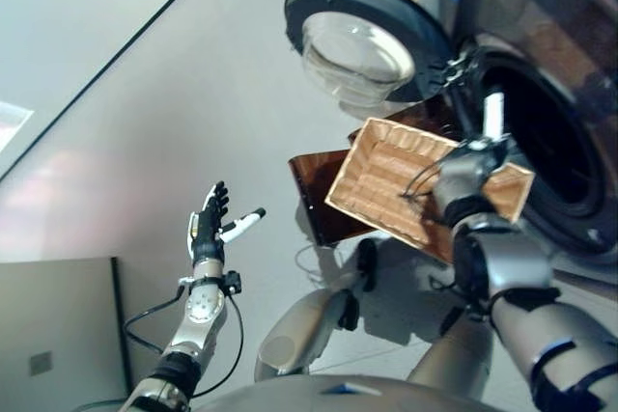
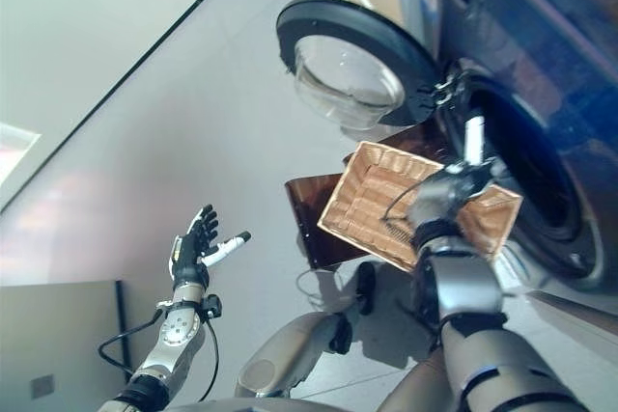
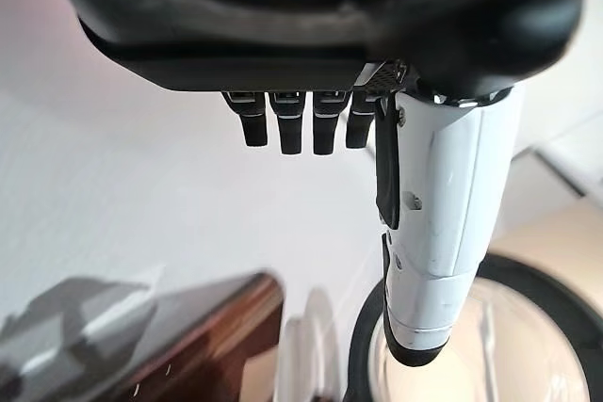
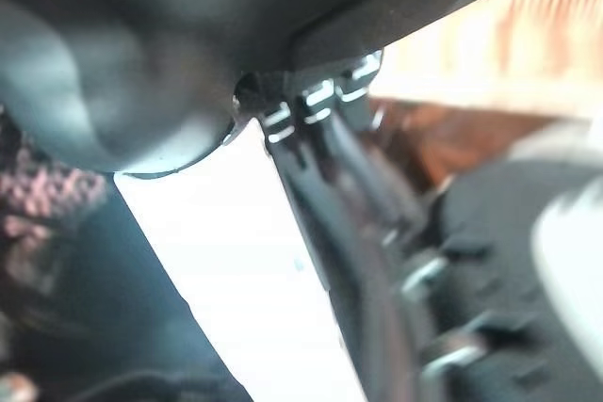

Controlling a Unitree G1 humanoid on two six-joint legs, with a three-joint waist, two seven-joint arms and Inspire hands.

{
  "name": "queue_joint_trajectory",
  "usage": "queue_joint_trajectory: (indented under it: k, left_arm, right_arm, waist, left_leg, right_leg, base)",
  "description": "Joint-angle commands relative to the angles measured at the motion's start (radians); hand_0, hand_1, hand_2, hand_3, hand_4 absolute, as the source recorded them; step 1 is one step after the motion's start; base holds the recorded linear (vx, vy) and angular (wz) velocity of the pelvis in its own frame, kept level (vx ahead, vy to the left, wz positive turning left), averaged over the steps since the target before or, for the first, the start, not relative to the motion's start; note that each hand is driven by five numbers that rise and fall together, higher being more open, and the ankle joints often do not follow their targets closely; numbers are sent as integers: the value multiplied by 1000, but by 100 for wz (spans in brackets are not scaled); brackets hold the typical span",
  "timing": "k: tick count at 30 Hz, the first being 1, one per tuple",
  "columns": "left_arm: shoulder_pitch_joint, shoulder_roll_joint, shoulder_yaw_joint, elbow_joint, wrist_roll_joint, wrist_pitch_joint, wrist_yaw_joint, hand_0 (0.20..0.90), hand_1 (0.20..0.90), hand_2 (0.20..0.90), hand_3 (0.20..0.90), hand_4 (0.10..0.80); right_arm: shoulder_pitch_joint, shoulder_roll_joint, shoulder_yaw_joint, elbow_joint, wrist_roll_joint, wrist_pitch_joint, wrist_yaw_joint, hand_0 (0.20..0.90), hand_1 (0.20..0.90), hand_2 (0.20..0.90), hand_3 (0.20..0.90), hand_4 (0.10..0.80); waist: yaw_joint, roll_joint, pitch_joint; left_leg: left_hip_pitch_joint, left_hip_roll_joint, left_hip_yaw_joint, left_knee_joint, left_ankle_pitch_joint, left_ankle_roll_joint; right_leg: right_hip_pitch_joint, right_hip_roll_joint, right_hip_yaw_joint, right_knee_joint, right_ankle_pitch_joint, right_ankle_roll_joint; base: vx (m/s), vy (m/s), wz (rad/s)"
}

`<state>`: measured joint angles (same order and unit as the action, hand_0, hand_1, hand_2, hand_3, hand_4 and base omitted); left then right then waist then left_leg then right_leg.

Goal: Pick up the clothes and place them into the washing machine

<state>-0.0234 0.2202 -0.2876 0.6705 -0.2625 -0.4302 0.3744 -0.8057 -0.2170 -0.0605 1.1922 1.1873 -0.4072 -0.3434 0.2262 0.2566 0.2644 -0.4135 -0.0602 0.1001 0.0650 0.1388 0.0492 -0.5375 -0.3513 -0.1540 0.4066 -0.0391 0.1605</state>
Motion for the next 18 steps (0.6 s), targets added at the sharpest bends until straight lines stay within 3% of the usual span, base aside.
queue_joint_trajectory:
  k: [1,3,4,7,9,12,18]
  left_arm:
    - [-37,20,48,78,-9,-29,16,900,900,900,900,800]
    - [-30,11,58,123,-20,-16,0,900,900,900,900,800]
    - [-28,11,59,124,-20,-17,-1,900,900,900,900,800]
    - [-8,-2,77,270,-26,11,-58,900,900,900,900,800]
    - [-8,-3,77,270,-26,11,-59,900,900,900,900,800]
    - [17,3,116,361,-44,29,-112,900,900,900,900,800]
    - [17,9,133,495,1,57,-161,900,900,900,900,800]
  right_arm:
    - [76,35,51,-124,-85,5,65,900,900,900,900,800]
    - [171,60,88,-168,-112,26,89,900,900,900,900,800]
    - [175,61,90,-172,-113,26,87,900,900,900,900,800]
    - [434,88,133,-269,-214,63,125,900,900,900,900,800]
    - [435,88,133,-271,-215,63,124,900,900,900,900,800]
    - [595,64,139,-276,-352,115,168,900,900,900,900,800]
    - [734,53,131,-147,-565,172,187,900,900,900,900,800]
  waist:
    - [-26,-84,1]
    - [-47,-117,-3]
    - [-48,-117,-3]
    - [-108,-187,-31]
    - [-107,-186,-34]
    - [-144,-229,-76]
    - [-173,-257,-140]
  left_leg:
    - [5,10,-17,43,-75,-84]
    - [33,24,-17,36,-77,-88]
    - [35,24,-17,35,-76,-88]
    - [107,56,-6,10,-76,-99]
    - [103,57,-7,8,-72,-99]
    - [171,78,8,-20,-75,-108]
    - [246,100,28,-33,-84,-114]
  right_leg:
    - [175,26,-22,-120,20,-13]
    - [213,41,-27,-153,30,-12]
    - [217,41,-28,-156,31,-12]
    - [300,74,-48,-234,53,-9]
    - [299,76,-49,-240,59,-9]
    - [368,101,-53,-295,70,-5]
    - [431,125,-46,-338,84,-5]
  base:
    - [31,-139,-26]
    - [23,-83,-12]
    - [54,-94,-17]
    - [64,-110,-11]
    - [30,-62,-18]
    - [68,-95,-21]
    - [50,-71,-15]
